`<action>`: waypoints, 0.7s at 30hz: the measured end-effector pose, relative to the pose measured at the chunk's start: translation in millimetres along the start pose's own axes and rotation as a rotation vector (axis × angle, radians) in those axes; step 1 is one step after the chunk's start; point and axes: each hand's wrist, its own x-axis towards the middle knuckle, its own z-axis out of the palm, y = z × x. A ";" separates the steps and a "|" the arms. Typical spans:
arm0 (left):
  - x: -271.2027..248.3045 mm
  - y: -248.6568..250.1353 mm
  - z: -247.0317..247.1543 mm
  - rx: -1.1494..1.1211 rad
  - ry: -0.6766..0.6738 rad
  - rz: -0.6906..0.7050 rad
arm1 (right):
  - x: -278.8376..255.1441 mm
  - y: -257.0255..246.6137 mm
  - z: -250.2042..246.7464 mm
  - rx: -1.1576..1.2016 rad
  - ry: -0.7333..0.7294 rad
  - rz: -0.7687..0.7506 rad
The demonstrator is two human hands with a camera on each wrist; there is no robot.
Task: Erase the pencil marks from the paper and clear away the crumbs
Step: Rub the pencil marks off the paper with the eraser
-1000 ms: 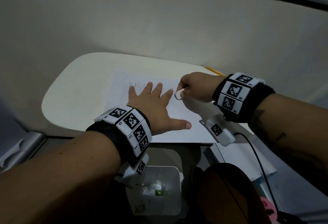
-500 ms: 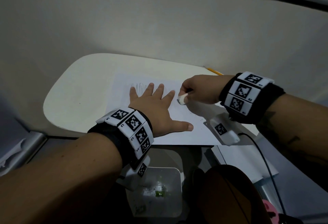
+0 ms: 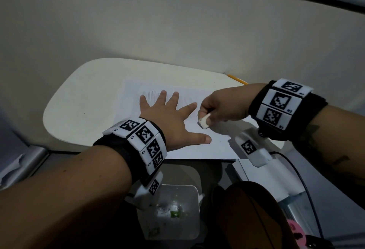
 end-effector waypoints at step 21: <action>-1.4 1.6 -1.9 0.008 -0.010 -0.016 | 11.2 2.5 1.6 0.034 0.214 0.061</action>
